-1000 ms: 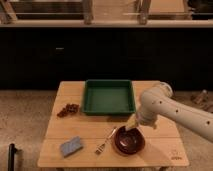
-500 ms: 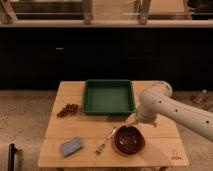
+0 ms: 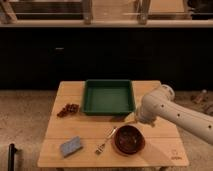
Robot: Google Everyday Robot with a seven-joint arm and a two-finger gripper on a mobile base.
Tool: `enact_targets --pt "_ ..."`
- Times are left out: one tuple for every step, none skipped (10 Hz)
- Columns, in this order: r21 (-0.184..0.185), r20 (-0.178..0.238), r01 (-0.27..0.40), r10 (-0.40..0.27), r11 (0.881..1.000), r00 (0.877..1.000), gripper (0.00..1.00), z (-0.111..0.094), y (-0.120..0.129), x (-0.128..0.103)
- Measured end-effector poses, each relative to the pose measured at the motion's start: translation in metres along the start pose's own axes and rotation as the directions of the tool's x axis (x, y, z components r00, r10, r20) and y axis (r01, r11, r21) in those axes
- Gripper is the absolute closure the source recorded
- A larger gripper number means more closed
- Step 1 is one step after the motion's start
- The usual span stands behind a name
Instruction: Stack bowls into tray
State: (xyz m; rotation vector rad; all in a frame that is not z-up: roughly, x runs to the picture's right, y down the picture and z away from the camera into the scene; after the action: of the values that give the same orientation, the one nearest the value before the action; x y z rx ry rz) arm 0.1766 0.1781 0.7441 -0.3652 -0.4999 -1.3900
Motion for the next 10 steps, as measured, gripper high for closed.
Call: enact_targets --pt "0.015 -0.008 -0.008 0.008 1.000 1.000 0.20 0.004 -0.004 -0.001" --pt "0.029 -0.016 -0.015 0.015 0.999 1.000 0.20 0.007 -0.010 -0.002" --pt "0.038 -0.032 -0.026 0.027 0.999 0.999 0.20 0.009 -0.018 -0.004" --pt "0.038 -0.042 -0.034 0.035 0.999 0.998 0.20 0.009 -0.023 -0.006" --pt "0.034 -0.051 -0.048 0.050 0.998 0.997 0.20 0.011 -0.030 -0.010" --pt "0.029 -0.054 -0.056 0.058 0.998 0.997 0.20 0.011 -0.034 -0.013" --pt "0.026 -0.055 -0.062 0.063 0.998 0.996 0.20 0.012 -0.038 -0.016" --pt "0.022 -0.057 -0.064 0.065 0.998 0.996 0.20 0.009 -0.037 -0.023" --pt "0.016 -0.060 -0.062 0.063 0.998 0.996 0.20 0.006 -0.033 -0.031" --pt "0.013 -0.060 -0.059 0.060 0.998 0.996 0.20 0.000 -0.029 -0.043"
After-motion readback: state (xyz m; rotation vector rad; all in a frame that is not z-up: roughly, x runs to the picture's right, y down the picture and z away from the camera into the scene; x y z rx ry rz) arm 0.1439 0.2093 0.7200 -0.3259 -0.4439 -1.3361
